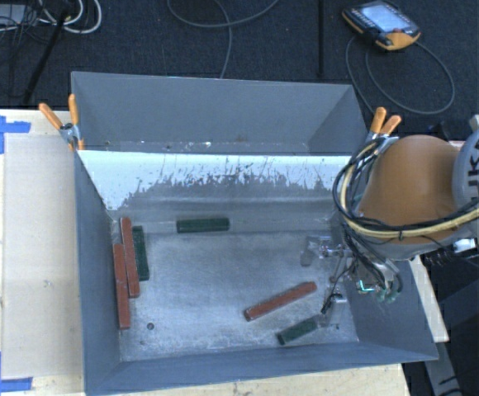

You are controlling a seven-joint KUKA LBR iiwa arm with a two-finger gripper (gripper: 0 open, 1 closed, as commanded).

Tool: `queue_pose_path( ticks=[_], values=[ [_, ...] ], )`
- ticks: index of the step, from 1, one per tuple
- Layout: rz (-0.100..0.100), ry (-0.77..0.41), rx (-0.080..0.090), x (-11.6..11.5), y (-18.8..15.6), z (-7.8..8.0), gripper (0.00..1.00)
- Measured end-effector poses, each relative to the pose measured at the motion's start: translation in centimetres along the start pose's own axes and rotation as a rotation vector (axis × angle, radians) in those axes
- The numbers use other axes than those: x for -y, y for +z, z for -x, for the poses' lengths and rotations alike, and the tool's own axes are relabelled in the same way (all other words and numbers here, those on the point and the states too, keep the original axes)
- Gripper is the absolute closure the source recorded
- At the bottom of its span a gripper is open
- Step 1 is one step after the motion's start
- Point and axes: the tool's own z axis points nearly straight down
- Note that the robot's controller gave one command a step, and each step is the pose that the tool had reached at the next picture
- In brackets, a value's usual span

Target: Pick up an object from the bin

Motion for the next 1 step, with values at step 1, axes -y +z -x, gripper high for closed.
queue_pose_path(
  ticks=[1],
  values=[
    [-0.001, -0.002, 0.008, -0.02, -0.4, 0.17, 0.0]
  ],
)
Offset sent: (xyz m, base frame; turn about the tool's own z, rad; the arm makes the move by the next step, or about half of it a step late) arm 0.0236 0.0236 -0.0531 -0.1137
